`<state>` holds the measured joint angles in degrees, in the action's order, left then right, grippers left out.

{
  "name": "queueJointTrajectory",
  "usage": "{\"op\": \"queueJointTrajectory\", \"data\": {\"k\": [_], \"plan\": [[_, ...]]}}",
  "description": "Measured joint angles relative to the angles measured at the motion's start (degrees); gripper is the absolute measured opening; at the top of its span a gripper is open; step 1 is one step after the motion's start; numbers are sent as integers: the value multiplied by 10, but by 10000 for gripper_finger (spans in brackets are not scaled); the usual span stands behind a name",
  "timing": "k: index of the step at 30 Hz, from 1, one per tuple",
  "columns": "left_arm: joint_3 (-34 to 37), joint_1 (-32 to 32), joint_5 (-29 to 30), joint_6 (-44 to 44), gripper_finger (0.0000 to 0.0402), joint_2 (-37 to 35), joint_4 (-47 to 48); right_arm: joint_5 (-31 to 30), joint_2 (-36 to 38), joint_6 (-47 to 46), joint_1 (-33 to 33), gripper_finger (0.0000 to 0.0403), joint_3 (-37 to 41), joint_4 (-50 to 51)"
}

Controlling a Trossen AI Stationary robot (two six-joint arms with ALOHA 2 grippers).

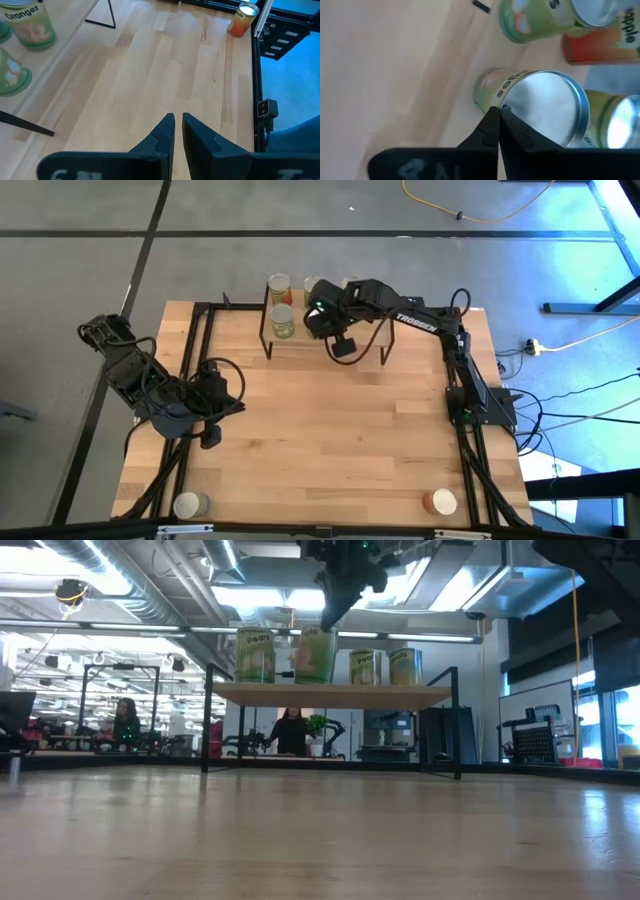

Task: Pick and place cans onto a shelf
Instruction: Put the canned oranges on the shelf

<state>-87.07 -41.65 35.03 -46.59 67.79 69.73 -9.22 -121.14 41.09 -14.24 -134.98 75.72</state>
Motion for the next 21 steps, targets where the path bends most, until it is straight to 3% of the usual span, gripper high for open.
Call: {"op": "queueJointTrajectory", "data": {"k": [21], "plan": [[0, 0, 0, -9, 28, 0, 0, -2, 0, 15, 0, 27, 0, -36]]}}
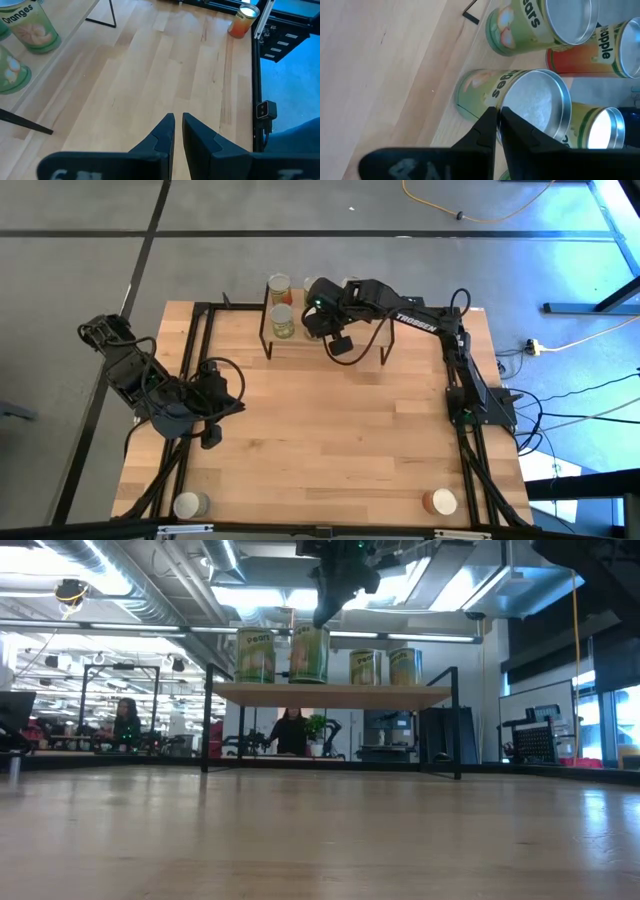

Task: Pick and place cans onto a shelf
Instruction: Put the canned oranges on the shelf

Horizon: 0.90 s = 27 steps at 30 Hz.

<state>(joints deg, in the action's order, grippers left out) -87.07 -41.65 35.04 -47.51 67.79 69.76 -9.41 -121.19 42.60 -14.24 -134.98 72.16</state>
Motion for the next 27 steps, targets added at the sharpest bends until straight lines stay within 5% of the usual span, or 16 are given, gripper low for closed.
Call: {"op": "queueJointTrajectory", "data": {"k": [11, 27], "plan": [[0, 0, -11, 0, 28, 0, 0, 0, 0, 3, 0, 6, 0, -1], [0, 0, -17, 0, 28, 0, 0, 0, 0, 1, 0, 46, 0, -31]]}}
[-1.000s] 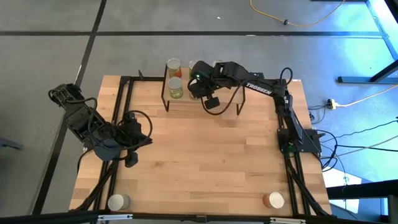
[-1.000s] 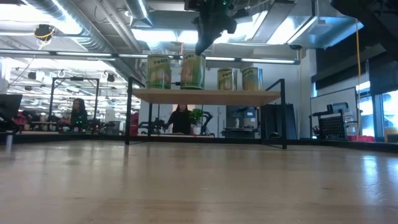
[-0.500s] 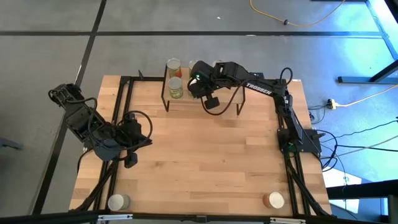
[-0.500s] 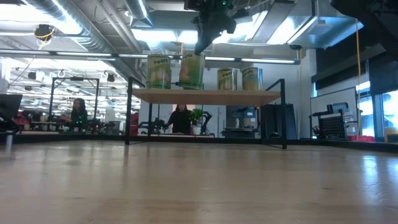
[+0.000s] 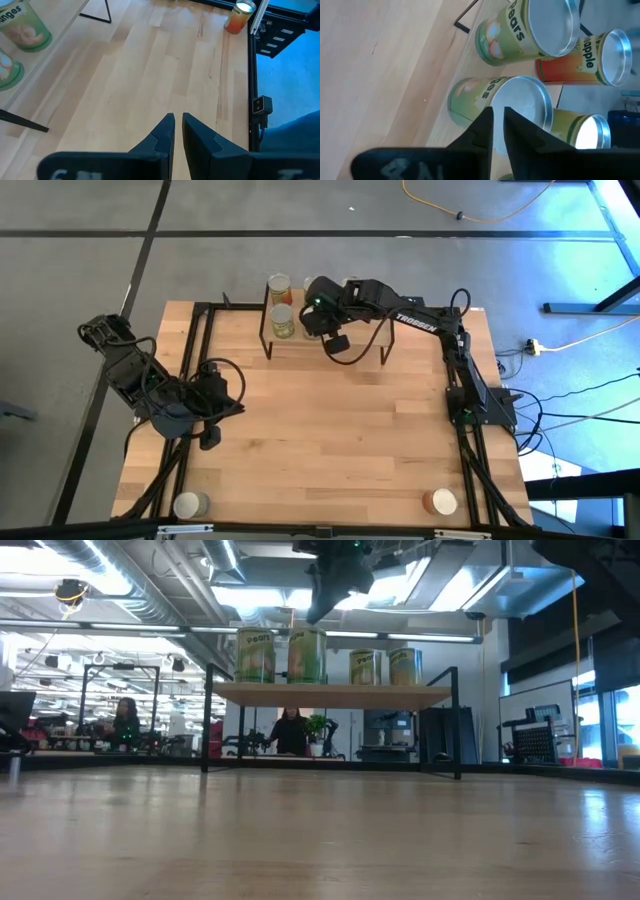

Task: Pick and place cans onto a shelf
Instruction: Put the canned oranges on the shelf, then put the canned peas on the shelf

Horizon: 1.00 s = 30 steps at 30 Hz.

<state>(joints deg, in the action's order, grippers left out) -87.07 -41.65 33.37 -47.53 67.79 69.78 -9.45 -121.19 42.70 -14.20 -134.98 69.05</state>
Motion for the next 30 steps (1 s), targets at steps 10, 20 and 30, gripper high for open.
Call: {"op": "queueJointTrajectory", "data": {"k": [10, 20, 30], "plan": [[0, 0, -35, -5, 28, 0, 3, 35, 39, 34, 35, 47, 0, -8], [0, -25, -136, -150, 28, 1, 95, 124, 123, -21, 87, 47, -1, 5], [34, -103, -219, -353, 28, 5, 87, 157, 151, -67, 149, 47, 0, 27]]}}
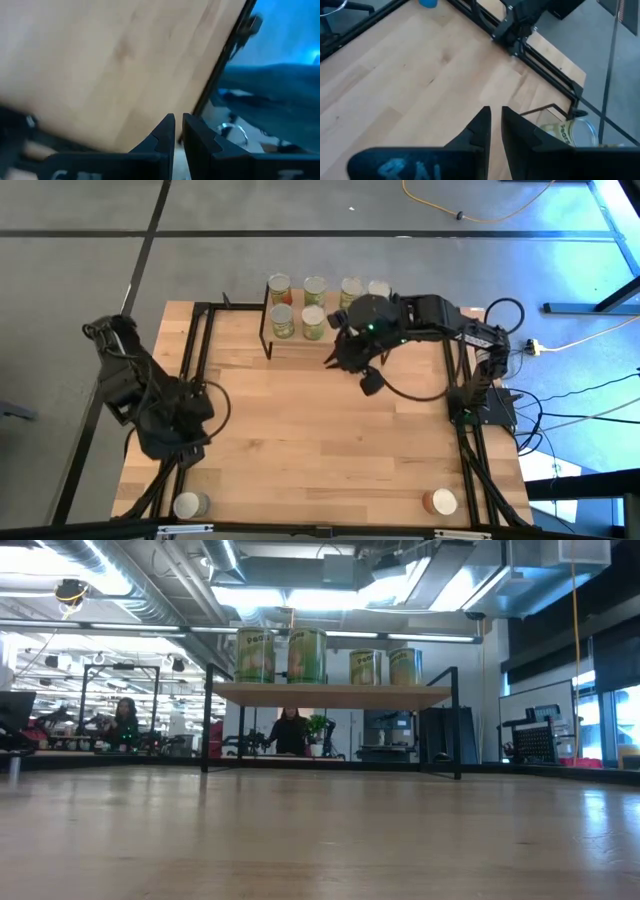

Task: Pick and place cans onto a shelf
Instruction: Put the canned peas on the shelf

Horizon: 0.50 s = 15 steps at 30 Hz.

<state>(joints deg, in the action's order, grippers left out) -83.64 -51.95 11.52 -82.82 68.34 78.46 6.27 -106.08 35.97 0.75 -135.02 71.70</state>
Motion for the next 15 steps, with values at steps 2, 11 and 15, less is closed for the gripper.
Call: {"op": "queueJointTrajectory", "data": {"k": [2, 11, 15], "plan": [[26, -20, -22, -40, 28, 0, -17, -1, 2, 0, 11, 47, 0, 0], [171, -81, -99, -106, 28, 0, -179, -1, 3, -1, 45, 47, 0, -3], [217, -100, -137, -120, 28, 0, -212, -1, 3, 0, 48, 47, 0, -3]]}}
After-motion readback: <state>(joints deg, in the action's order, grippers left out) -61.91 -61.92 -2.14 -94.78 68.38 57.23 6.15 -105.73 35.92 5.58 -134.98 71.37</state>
